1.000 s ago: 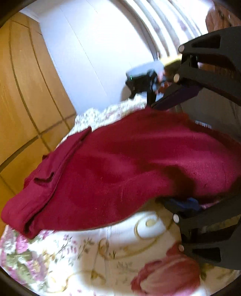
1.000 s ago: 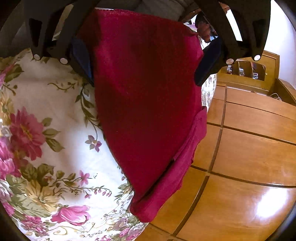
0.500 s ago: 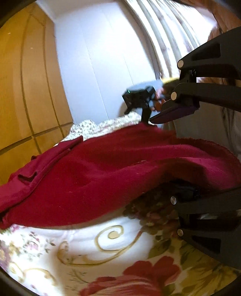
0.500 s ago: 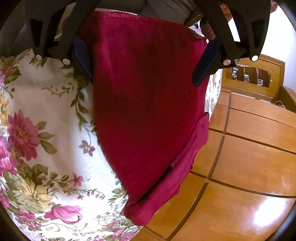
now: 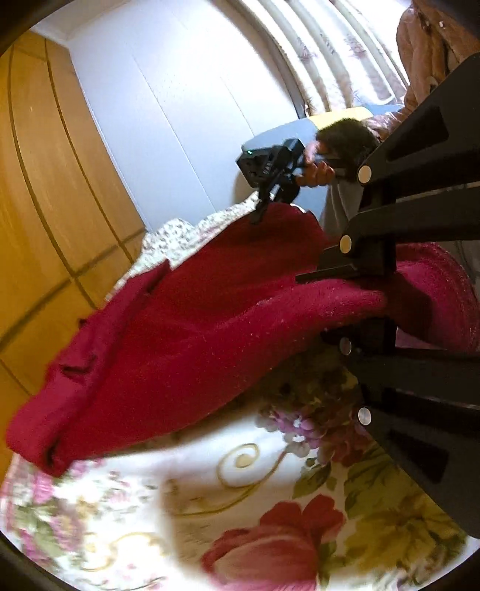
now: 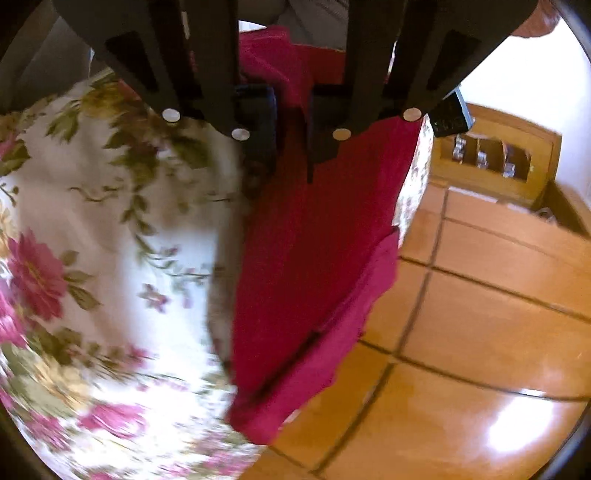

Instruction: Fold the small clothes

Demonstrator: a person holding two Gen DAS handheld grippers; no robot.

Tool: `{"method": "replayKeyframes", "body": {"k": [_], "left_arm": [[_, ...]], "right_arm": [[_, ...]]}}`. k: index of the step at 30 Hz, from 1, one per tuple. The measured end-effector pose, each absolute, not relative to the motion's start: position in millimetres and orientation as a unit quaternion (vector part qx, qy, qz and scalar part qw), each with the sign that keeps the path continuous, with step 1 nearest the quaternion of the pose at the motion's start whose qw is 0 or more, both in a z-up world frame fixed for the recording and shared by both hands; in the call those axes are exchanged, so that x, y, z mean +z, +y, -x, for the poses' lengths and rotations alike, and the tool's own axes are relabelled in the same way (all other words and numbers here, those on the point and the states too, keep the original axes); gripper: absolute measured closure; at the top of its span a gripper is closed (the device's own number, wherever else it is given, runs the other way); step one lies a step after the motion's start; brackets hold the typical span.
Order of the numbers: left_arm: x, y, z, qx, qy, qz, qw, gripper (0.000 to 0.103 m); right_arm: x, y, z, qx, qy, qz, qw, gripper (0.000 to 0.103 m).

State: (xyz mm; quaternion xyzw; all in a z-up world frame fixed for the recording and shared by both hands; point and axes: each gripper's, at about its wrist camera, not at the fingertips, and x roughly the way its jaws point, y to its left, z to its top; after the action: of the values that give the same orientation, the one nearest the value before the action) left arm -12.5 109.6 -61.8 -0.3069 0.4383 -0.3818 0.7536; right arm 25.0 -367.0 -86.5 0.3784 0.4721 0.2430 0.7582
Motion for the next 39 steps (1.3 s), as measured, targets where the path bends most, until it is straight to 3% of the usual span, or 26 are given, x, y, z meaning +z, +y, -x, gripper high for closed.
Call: {"method": "replayKeyframes", "body": {"k": [12,26,32,39], "left_arm": [[-12.2,111.4,29.6,-0.45,0.371,0.32,0.747,0.095],[26.2,150.2,90.9,-0.548,0.348,0.389,0.653,0.095],[8.0,155.9,55.9,-0.522,0.351,0.438,0.642,0.094],[-30.9,164.3,-5.5,-0.456,0.378,0.501,0.631,0.094]], "right_arm": [[-53.6,-361.3,17.6,0.35,0.405,-0.412,0.737,0.094],[-22.2,-394.6,146.9,0.435,0.261,-0.475,0.719,0.094],[-20.3,-395.3,100.0,0.423,0.264,-0.507,0.703,0.094],[-60.3,-402.5,6.1,0.367,0.316,-0.563,0.67,0.091]]}}
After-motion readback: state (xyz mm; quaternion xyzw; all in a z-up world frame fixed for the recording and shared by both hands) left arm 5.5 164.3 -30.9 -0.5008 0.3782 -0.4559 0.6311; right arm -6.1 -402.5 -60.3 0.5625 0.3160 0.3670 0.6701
